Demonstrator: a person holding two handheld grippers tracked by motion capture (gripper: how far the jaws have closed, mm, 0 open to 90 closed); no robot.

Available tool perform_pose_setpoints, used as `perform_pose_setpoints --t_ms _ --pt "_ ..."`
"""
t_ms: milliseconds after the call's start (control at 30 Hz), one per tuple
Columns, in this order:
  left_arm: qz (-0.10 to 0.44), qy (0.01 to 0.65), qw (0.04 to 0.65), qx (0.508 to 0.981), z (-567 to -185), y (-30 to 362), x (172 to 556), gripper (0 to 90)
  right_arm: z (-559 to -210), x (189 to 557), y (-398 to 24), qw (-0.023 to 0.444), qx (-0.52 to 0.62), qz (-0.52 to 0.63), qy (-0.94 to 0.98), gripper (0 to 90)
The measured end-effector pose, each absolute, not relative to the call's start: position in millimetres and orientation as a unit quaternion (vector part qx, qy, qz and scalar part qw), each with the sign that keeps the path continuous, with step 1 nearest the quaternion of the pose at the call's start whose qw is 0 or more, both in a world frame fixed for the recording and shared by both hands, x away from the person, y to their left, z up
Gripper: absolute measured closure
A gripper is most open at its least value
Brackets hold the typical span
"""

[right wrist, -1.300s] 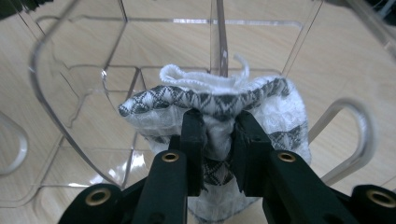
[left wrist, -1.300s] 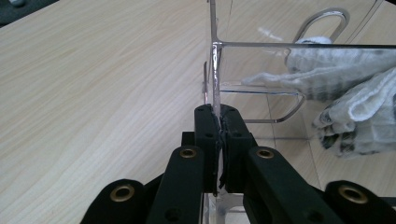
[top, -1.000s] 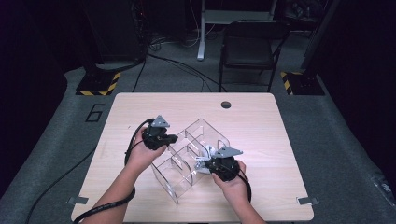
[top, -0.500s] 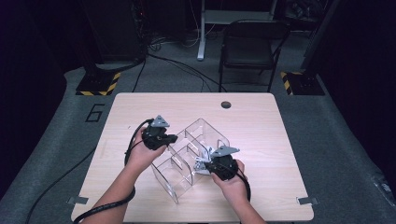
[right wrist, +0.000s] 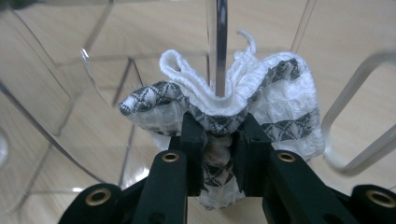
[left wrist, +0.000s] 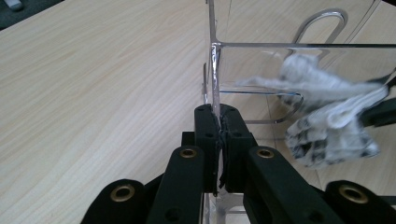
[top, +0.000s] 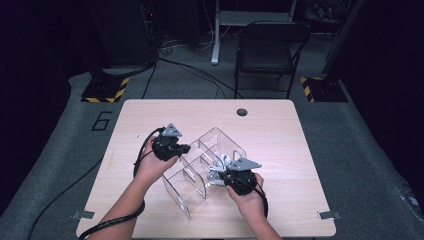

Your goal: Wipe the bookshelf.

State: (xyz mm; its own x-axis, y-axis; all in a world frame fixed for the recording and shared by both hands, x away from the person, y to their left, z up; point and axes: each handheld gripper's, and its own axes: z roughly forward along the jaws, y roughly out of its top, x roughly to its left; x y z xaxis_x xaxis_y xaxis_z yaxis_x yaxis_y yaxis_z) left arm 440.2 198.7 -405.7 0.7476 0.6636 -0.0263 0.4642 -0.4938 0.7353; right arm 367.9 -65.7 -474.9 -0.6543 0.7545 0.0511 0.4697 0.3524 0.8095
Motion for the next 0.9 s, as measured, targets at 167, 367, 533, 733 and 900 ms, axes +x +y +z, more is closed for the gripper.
perform_pose_setpoints --t_ms 167,367,533,733,900 --pt "0.133 0.329 0.379 0.855 -406 199 440 87.4 -504 373 -66 0.137 0.396 0.394 0.818 75.3" --pt "0.134 0.328 0.377 0.856 -406 199 440 87.4 -476 372 -66 0.150 0.384 0.408 0.815 75.2" --pt "0.134 0.328 0.378 0.855 -406 198 440 87.4 -436 368 -66 0.180 0.364 0.439 0.801 75.2" --pt "0.135 0.331 0.378 0.854 -406 198 440 87.3 -416 374 -62 0.185 0.352 0.434 0.808 75.1" --pt "0.136 0.326 0.377 0.856 -406 197 439 87.0 -406 379 -59 0.189 0.345 0.432 0.812 75.4"
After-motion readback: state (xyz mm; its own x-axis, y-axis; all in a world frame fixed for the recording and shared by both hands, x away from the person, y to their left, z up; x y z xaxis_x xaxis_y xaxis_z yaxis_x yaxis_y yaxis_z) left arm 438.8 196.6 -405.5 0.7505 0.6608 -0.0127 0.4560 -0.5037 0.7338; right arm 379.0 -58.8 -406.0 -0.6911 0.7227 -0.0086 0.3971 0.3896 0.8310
